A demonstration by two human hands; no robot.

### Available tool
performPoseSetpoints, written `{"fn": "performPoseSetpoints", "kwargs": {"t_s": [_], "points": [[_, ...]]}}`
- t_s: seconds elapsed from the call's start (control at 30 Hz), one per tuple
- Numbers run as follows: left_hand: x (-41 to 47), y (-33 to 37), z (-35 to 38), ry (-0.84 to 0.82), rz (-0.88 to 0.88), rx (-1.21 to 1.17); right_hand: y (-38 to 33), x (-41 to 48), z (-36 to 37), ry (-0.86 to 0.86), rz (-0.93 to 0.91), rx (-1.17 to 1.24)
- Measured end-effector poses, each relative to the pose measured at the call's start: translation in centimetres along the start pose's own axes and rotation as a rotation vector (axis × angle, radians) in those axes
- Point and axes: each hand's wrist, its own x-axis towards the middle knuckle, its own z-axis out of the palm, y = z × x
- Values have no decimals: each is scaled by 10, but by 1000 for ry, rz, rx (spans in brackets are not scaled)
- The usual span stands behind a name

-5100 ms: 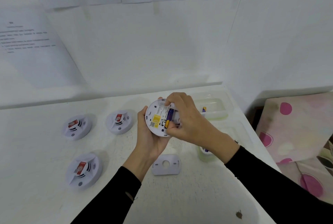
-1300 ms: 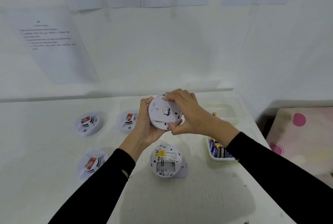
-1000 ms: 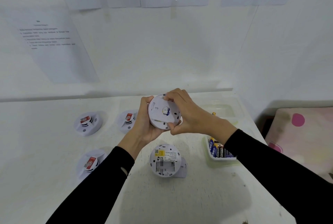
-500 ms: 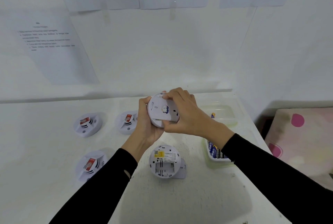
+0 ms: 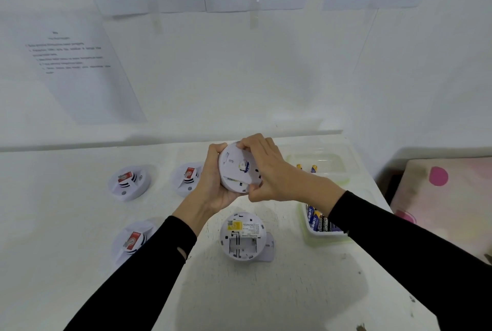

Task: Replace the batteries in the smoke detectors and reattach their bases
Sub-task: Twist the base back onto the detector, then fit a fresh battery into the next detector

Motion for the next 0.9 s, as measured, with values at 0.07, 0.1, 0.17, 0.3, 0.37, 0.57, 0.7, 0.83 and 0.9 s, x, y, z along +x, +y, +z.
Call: {"fn": "performPoseSetpoints", "kwargs": {"t_s": [0.07,0.1,0.17,0.3,0.37,0.57,0.7,0.83,0.9], "points": [[0,2,-1,-11,-18,11,0,0,0,0,-16,-18],[1,2,-1,-11,-29,23,0,0,0,-3,-30,-34],[1,1,-1,-10,-52,35,0,-1,0,-20,-52,-60],[3,-3,-3,-22,-37,-14,2,0,-5,-36,-94,-138],[5,-3,-3,-28,-29,-46,4,2,-8,-35,-104,-155],[7,-6,-8,0,24,-81,3,8,-19,79,-171,-117],[5,0,-24,81,70,-157,29,10,-22,158,28,67],[-3,11,-40,104,96,-205,66,3,2,-174,285,-17],[-6,15,-43,97,100,-212,76,0,20,-354,284,-143]]}}
